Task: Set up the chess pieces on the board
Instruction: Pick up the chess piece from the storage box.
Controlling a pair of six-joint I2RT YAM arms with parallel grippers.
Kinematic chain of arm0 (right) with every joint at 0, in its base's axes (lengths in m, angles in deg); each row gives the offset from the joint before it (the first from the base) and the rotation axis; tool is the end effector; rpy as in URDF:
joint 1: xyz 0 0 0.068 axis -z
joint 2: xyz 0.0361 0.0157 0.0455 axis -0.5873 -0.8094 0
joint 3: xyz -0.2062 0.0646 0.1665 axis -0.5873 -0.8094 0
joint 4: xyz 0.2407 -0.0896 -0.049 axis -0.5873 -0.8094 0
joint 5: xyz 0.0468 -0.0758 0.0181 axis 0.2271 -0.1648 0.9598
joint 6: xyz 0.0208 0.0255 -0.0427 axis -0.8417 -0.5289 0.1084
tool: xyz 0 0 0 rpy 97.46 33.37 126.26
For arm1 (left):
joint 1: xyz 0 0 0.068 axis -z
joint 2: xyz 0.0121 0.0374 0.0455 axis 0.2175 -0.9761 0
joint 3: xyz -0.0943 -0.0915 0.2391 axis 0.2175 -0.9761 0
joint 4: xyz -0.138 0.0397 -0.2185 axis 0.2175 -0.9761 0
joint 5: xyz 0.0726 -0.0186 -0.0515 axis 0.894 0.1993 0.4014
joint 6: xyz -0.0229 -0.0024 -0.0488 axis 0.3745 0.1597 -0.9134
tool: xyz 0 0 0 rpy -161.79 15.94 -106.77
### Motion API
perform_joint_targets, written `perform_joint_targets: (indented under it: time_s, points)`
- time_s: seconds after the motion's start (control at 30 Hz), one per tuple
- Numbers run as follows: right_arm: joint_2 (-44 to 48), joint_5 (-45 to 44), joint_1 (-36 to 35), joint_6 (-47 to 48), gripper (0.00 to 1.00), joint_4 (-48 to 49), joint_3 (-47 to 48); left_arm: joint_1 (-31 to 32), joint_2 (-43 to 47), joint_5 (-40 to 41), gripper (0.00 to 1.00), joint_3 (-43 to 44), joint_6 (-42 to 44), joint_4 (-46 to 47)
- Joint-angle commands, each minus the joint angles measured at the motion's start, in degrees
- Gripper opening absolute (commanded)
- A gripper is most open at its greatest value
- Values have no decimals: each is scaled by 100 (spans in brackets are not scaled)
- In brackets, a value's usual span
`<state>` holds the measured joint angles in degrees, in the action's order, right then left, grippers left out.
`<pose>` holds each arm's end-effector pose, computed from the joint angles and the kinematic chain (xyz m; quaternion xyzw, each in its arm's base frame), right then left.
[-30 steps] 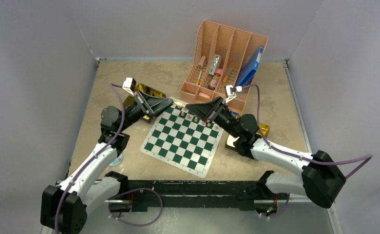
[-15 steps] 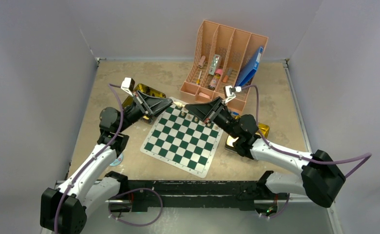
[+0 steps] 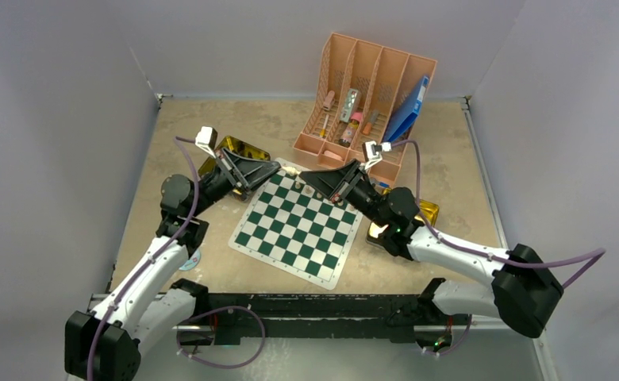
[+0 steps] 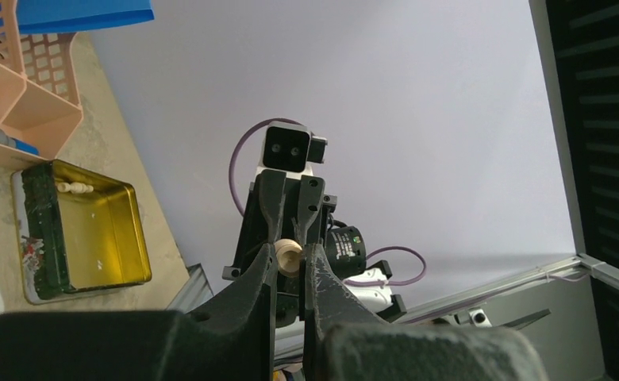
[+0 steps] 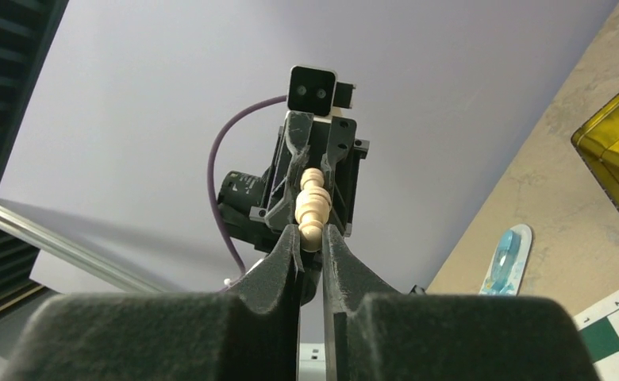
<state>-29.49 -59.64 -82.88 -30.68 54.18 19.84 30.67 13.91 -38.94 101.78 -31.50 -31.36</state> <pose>0.1711 0.1900 0.3212 0.0554 0.5124 0.7548 0.4057 0.1872 -0.0826 0.3317 -0.1274 0.5972 -0.7245 0.3197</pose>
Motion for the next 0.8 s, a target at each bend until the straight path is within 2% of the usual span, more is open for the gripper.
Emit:
perform_joint_targets:
  time_s: [0.0,0.1,0.27,0.37,0.5,0.57,0.77]
  points:
    - [378,-344,-54,146,5,24,54,-18,120,29,0,448,852,-777]
    - [694,-616,-54,489,5,-496,-18,-18,135,137,0,806,1646,-1554]
    - [1301,-790,-54,1275,4,-1667,-187,-18,-47,358,0,1452,3458,-2807]
    - [1773,-930,-52,1738,4,-2316,-303,-18,-499,581,0,1934,4621,-3667]
    - [2195,-1138,-50,2310,5,-2954,-321,-9,-1429,871,0,2729,5653,-4616]
    - [2353,-1251,-54,2556,5,-3217,-266,43,-1859,1091,0,3030,6100,-4778]
    - [2762,-1336,-54,2940,6,-3824,-219,516,-2930,2739,0,3469,7036,-4704]
